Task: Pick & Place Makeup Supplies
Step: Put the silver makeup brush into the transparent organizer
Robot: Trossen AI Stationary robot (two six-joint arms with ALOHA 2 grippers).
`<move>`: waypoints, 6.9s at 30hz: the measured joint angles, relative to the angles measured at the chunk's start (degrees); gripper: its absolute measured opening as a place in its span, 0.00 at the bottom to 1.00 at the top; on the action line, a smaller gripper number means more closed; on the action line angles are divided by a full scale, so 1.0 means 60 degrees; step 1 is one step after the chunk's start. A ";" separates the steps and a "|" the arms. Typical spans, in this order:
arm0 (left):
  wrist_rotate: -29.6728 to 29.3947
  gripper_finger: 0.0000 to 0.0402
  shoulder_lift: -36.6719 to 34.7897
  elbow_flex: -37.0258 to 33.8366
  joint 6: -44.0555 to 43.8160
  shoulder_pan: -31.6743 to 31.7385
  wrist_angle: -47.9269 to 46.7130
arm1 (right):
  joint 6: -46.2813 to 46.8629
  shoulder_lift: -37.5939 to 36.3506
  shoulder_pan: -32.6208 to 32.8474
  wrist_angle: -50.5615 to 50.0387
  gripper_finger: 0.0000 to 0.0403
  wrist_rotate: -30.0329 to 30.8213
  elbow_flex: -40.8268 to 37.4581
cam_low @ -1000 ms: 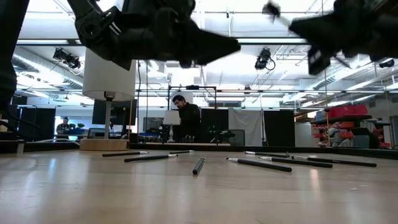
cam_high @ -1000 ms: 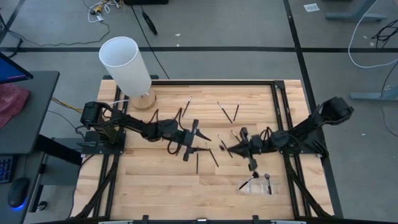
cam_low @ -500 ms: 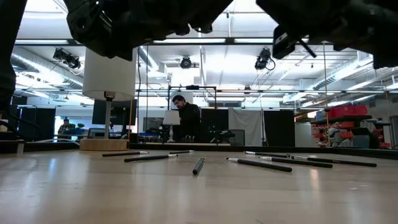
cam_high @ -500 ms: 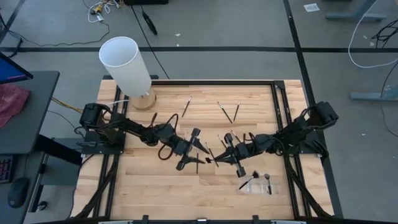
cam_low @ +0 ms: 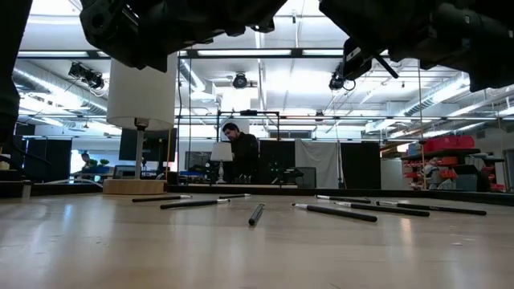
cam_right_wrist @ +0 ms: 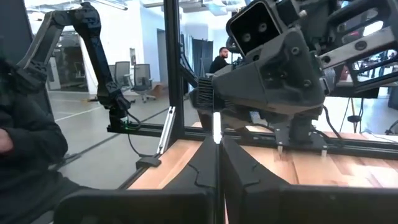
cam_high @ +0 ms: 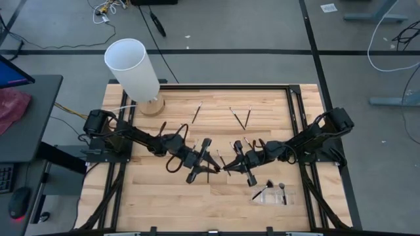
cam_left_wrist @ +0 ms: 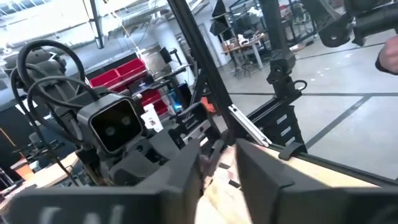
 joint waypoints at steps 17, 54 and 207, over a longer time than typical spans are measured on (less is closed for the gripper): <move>-0.0291 0.03 -0.0287 0.0297 -0.1662 0.0485 -0.2111 | 0.1024 -0.1273 0.0011 -0.3448 0.22 0.2368 -0.0086; -0.1565 0.05 -0.0382 0.2167 -0.2098 0.0767 -0.6572 | 0.1281 -0.1375 0.1118 -0.9608 0.45 0.5184 0.2448; -0.5183 0.45 -0.0074 -0.1747 -0.6622 0.5534 -0.4313 | 0.3744 0.2211 -0.0977 -0.3936 0.26 0.6629 0.2437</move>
